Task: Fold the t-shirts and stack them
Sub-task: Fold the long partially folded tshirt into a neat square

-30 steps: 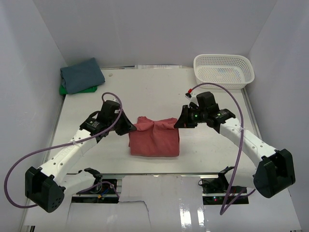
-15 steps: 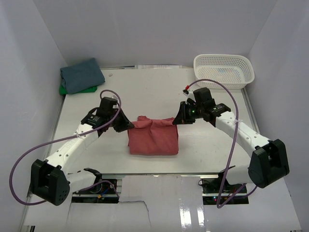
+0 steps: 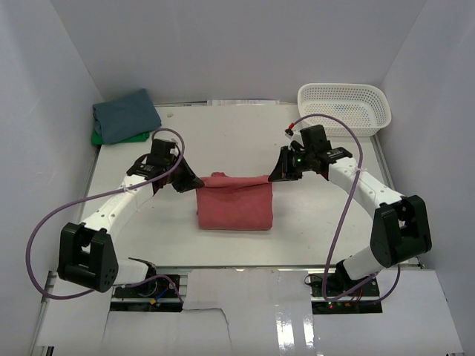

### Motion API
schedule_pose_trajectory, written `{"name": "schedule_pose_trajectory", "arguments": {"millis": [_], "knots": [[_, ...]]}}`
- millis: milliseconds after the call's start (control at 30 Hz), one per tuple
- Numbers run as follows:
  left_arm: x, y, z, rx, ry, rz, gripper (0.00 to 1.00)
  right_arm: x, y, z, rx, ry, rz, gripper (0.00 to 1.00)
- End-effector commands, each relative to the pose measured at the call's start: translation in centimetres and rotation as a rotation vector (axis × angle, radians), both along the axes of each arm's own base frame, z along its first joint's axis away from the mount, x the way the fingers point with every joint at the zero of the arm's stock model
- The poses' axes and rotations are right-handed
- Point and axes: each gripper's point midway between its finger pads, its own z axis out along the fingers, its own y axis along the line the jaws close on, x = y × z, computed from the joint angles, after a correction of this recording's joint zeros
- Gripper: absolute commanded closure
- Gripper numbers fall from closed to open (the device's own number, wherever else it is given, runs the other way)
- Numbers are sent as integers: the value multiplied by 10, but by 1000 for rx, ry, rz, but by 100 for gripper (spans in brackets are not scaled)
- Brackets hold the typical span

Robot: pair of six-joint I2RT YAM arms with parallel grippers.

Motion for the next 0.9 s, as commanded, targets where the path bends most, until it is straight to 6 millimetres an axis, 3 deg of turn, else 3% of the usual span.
{"name": "schedule_pose_trajectory", "arguments": {"millis": [0, 367, 600, 633, 767, 867], "knots": [[15, -2, 18, -20, -68, -15, 100, 14, 1, 17, 24, -62, 14, 92], [39, -8, 17, -33, -82, -15, 100, 32, 2, 13, 16, -67, 12, 92], [72, -16, 4, -47, -95, -8, 100, 61, 2, 6, -3, -77, 0, 92], [78, -18, -9, -44, -67, -11, 100, 64, 3, 5, -4, -79, 2, 92], [97, -26, -17, -61, -74, -14, 100, 82, 5, -6, -20, -75, -3, 92], [112, -27, -21, -54, -94, -5, 95, 92, 6, -13, -24, -78, -12, 92]]}}
